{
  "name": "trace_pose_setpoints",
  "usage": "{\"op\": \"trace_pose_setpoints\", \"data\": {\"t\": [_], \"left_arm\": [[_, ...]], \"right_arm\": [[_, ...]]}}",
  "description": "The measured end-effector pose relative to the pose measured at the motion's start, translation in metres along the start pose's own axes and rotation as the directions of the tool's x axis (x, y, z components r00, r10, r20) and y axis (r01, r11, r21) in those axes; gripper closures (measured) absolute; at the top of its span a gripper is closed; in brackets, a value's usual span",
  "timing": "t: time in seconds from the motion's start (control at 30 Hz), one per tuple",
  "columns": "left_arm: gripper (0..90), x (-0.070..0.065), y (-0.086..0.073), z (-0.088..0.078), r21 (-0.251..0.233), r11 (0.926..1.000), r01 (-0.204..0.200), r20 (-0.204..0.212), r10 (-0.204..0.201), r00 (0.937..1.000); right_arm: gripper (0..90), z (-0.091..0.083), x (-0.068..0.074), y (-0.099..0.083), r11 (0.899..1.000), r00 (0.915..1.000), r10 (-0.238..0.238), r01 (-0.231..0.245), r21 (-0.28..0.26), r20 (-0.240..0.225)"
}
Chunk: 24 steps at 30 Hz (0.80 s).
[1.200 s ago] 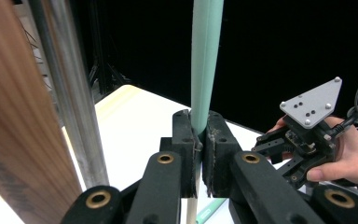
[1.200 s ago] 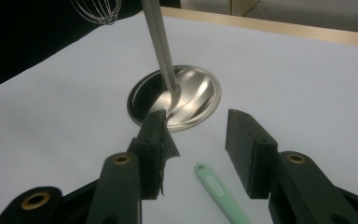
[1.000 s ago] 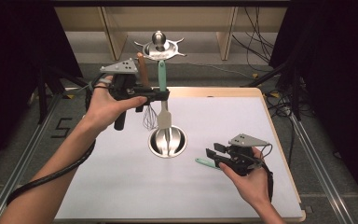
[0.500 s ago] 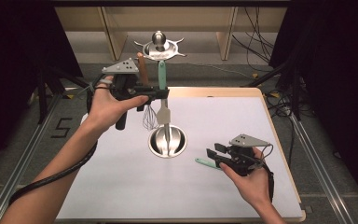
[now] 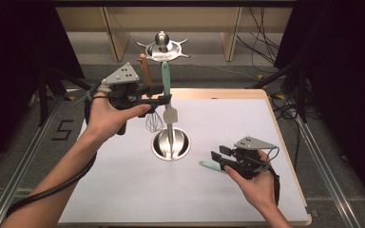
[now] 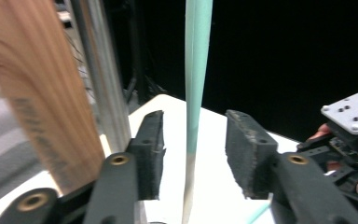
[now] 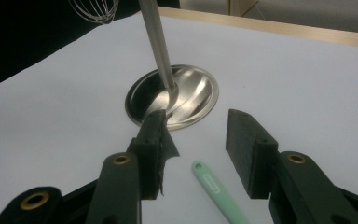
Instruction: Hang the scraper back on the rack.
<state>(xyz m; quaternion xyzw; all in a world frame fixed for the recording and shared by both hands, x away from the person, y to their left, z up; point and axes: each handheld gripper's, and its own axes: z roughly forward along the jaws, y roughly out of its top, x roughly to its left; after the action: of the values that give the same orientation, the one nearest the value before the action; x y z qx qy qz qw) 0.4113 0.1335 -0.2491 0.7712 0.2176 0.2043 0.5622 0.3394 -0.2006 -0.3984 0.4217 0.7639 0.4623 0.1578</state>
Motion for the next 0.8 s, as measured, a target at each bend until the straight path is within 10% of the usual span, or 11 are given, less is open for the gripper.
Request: {"op": "trace_pose_setpoints", "data": {"t": [0.07,0.8], "left_arm": [[50.4,-0.007,-0.003,-0.004,-0.011,0.9976,0.068,-0.014,-0.068,0.9976],[65.0,-0.012,-0.004,-0.032,-0.060,0.9973,0.042,-0.046,-0.045,0.9979]], "right_arm": [[58.7,0.001,0.002,-0.001,0.999,0.9987,0.046,-0.046,-0.005,-0.022],[63.2,-0.001,-0.008,-0.005,0.998,0.9975,0.070,-0.070,0.008,0.004]]}}
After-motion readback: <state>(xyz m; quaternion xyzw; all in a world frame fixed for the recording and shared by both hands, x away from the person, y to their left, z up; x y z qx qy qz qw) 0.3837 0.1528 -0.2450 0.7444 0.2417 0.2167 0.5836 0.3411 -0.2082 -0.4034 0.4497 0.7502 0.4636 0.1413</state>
